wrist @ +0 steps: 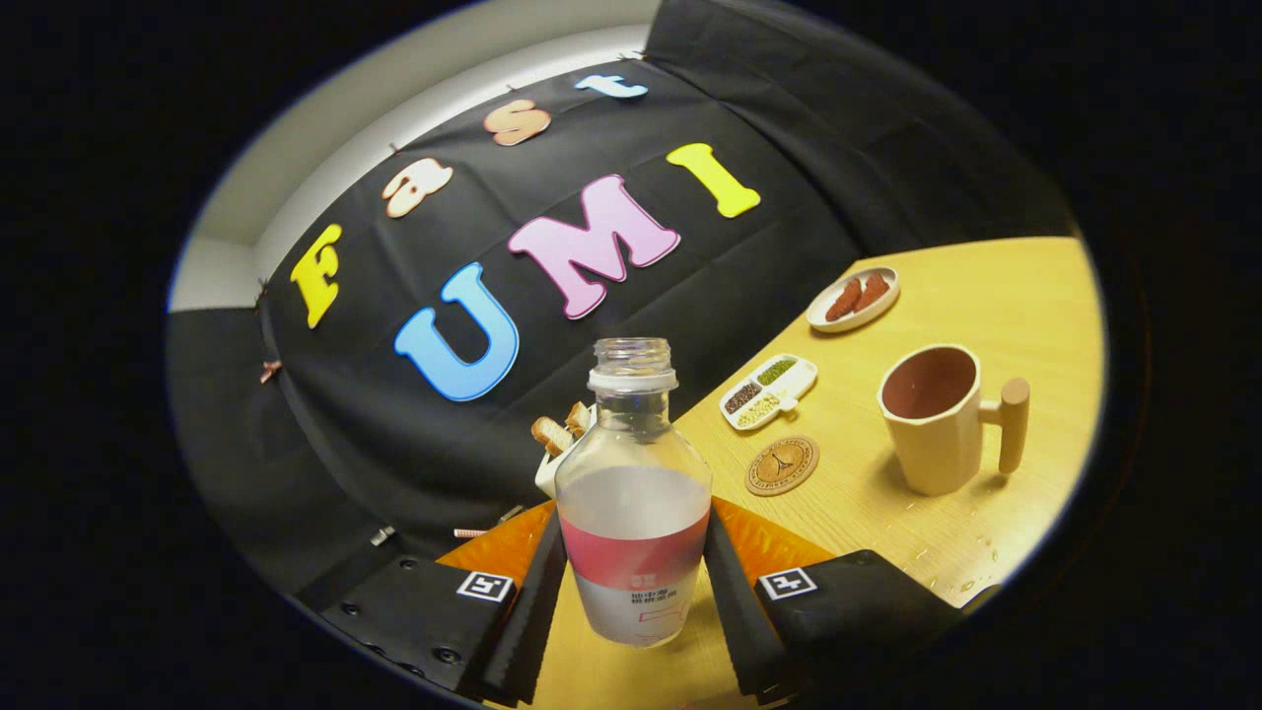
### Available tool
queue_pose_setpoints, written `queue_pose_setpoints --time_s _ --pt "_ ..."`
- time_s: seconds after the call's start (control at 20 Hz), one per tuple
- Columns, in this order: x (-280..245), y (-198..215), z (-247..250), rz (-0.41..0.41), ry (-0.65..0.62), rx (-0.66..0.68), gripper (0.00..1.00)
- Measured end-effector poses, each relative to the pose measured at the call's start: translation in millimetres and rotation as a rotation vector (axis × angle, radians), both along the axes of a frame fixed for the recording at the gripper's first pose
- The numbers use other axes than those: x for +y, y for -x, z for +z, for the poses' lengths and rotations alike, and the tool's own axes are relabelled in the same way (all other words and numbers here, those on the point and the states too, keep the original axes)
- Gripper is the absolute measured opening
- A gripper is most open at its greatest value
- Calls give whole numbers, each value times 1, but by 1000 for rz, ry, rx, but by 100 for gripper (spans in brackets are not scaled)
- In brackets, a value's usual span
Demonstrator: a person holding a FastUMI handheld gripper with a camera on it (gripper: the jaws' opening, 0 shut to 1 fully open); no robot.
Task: Take the bottle from table, then pour the juice into the cup, finally place the bottle on the coaster
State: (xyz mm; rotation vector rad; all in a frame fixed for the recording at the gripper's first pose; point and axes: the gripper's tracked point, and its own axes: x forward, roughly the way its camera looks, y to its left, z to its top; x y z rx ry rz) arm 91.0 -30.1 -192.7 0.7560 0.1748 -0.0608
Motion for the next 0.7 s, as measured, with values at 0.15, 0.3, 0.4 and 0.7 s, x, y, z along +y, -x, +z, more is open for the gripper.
queue_pose_setpoints --time_s 0.15,0.3,0.4,0.7 --pt "-9 -1 -4 -16 -98 25 75" --pt "-16 -5 0 -49 -230 15 75" --pt "-26 -9 1 -85 -293 8 75" --pt "-40 -16 1 -157 -500 7 75"
